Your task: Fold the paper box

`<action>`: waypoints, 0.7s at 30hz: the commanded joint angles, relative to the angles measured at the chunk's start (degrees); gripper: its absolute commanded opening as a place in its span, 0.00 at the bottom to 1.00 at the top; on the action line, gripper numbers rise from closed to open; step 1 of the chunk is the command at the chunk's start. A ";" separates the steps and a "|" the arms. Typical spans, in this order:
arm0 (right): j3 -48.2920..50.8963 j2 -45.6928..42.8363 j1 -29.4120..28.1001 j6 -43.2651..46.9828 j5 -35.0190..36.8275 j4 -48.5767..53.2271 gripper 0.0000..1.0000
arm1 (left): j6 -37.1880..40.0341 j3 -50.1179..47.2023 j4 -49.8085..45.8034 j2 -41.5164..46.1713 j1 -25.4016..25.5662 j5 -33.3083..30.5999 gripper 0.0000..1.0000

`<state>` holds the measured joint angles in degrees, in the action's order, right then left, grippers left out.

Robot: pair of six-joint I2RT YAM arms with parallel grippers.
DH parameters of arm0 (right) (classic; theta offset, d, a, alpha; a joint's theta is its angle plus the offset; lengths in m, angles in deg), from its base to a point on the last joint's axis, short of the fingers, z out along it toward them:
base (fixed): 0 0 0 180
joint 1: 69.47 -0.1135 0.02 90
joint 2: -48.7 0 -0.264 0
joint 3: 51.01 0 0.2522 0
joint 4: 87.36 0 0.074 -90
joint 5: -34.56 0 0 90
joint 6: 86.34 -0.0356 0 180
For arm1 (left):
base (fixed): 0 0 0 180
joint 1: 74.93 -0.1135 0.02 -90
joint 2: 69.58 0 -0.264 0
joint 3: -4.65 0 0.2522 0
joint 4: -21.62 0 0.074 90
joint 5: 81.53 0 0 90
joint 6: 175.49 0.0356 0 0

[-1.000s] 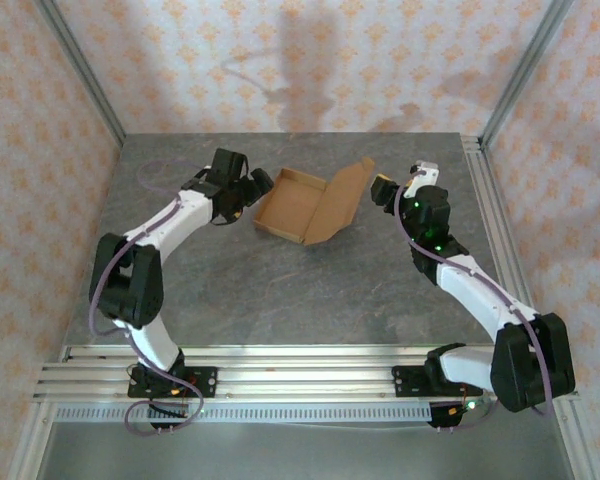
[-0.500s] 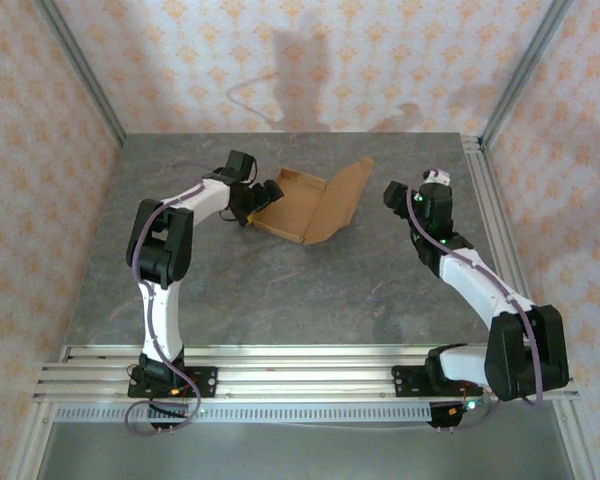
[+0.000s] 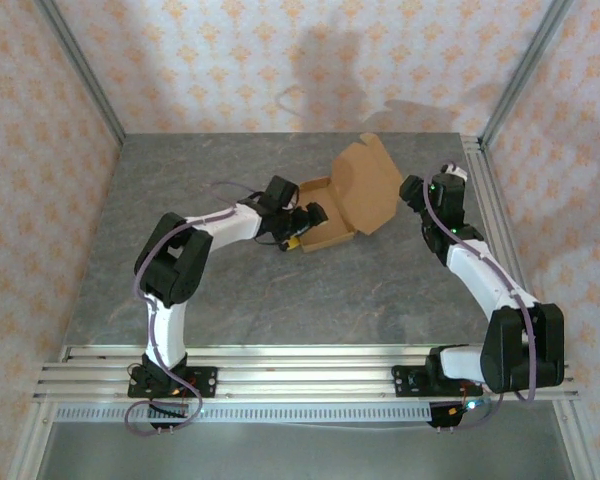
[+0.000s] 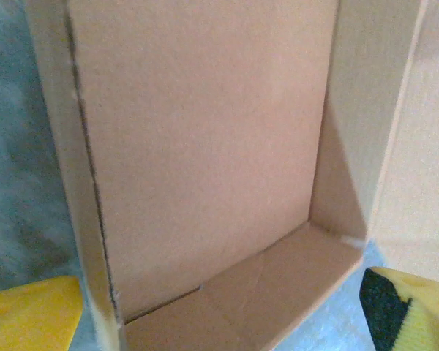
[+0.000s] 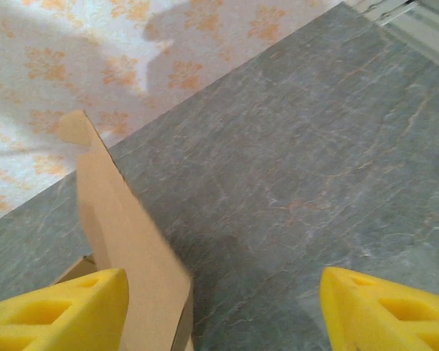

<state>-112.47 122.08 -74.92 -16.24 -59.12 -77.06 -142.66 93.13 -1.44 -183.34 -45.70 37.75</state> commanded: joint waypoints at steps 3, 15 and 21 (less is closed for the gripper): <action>0.05 -5.25 0.17 2.33 14.71 4.02 0.70 | 2.90 -3.05 -1.55 8.89 -0.26 -11.77 1.00; 3.96 -10.49 -0.99 2.23 10.49 3.34 0.72 | 58.40 18.30 -20.01 5.16 -3.64 -24.65 0.99; 4.79 -10.63 -2.02 2.31 7.93 3.28 0.72 | 79.43 36.89 -33.24 -10.08 -4.27 -20.58 0.82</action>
<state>-108.36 112.27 -76.58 -13.70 -49.55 -74.13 -79.76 126.79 -23.25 -188.14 -49.72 16.83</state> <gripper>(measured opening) 0.715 0.847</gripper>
